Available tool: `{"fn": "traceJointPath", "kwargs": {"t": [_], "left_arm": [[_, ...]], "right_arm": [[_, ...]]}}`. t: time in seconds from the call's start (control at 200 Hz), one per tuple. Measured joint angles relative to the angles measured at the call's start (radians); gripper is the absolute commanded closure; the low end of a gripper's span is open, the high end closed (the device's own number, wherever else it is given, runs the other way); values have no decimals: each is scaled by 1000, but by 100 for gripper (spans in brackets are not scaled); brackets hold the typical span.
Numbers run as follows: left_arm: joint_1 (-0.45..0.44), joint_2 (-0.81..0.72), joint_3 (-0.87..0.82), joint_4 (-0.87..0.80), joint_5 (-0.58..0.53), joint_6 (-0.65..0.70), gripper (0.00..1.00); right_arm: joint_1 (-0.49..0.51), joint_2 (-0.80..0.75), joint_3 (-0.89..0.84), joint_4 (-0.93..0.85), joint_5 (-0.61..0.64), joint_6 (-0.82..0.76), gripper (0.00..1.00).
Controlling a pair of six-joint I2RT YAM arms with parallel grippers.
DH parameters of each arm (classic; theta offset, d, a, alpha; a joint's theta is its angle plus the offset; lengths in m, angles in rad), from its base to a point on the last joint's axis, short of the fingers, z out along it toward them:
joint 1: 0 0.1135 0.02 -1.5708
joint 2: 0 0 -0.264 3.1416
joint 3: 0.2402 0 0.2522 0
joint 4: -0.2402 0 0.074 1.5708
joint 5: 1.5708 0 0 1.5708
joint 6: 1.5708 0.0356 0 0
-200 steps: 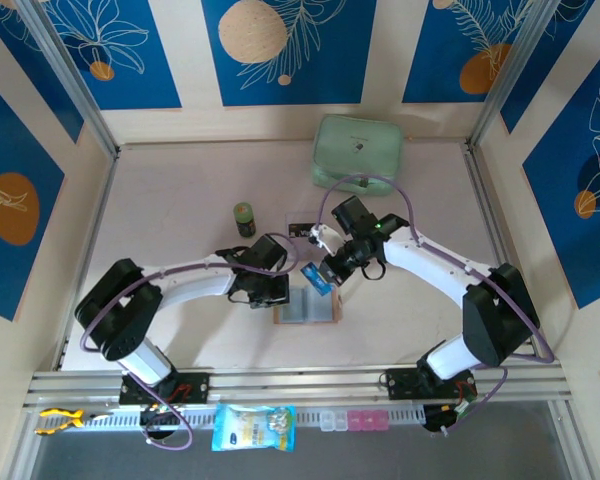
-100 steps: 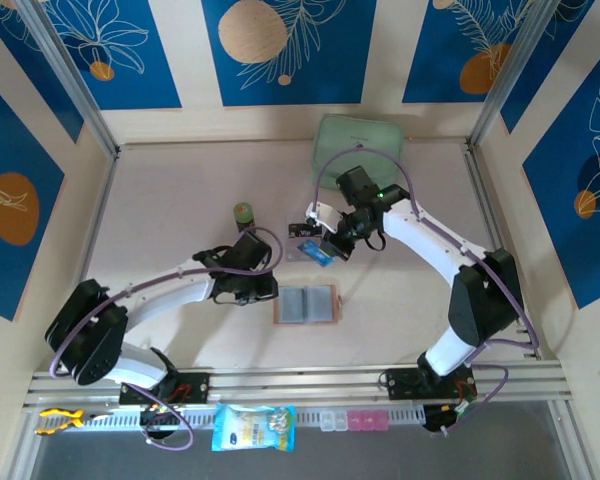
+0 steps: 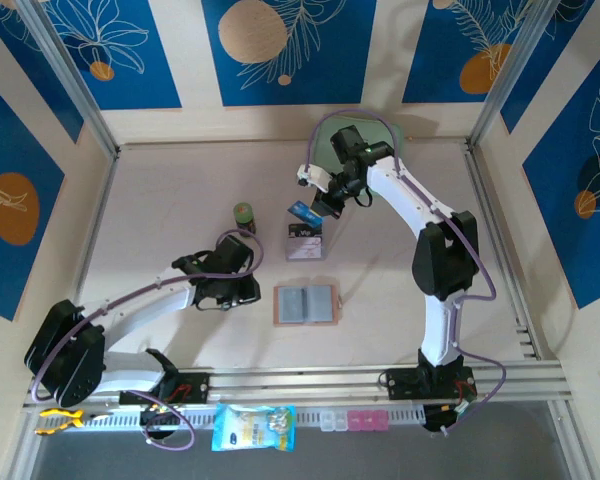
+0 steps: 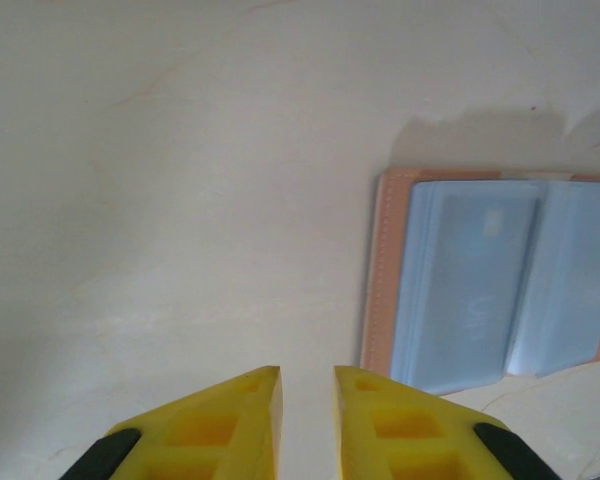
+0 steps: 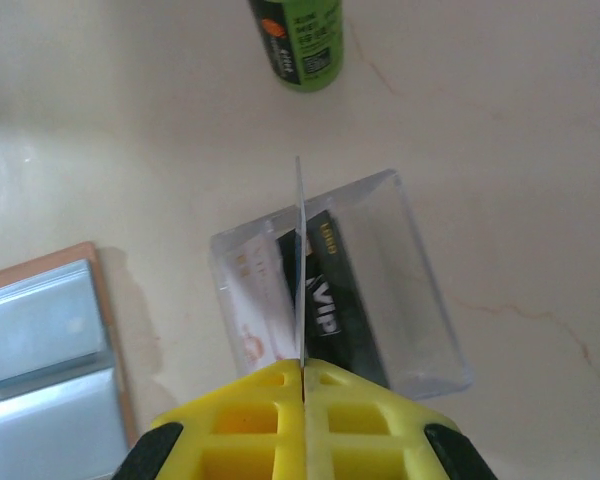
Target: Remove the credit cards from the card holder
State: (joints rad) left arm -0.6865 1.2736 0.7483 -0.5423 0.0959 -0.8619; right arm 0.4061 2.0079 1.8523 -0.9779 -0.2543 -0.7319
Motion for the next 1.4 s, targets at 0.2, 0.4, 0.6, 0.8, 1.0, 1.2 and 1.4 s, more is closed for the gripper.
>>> {"fn": "traceJointPath", "kwargs": {"t": [0.2, 0.4, 0.6, 0.8, 1.0, 1.2, 1.4], "left_arm": [[33, -23, -4, -26, -4, 0, 80], [50, -23, -4, -35, -5, 4, 81], [66, -23, -4, -60, -10, 7, 81], [82, -23, -4, -69, -12, 8, 81], [92, -23, -4, -72, -12, 8, 80], [98, -23, -4, -73, -12, 8, 81], [102, -23, -7, -72, -12, 8, 81]], "right_arm": [[-24, 109, 134, -56, -8, -37, 100], [-40, 191, 243, -103, -7, -73, 100], [-40, 257, 301, -154, 8, -134, 100], [-40, 288, 319, -195, 11, -184, 100], [-26, 295, 319, -198, 21, -210, 100], [-10, 315, 323, -186, 30, -210, 85], [-5, 322, 328, -172, 53, -195, 67]]}}
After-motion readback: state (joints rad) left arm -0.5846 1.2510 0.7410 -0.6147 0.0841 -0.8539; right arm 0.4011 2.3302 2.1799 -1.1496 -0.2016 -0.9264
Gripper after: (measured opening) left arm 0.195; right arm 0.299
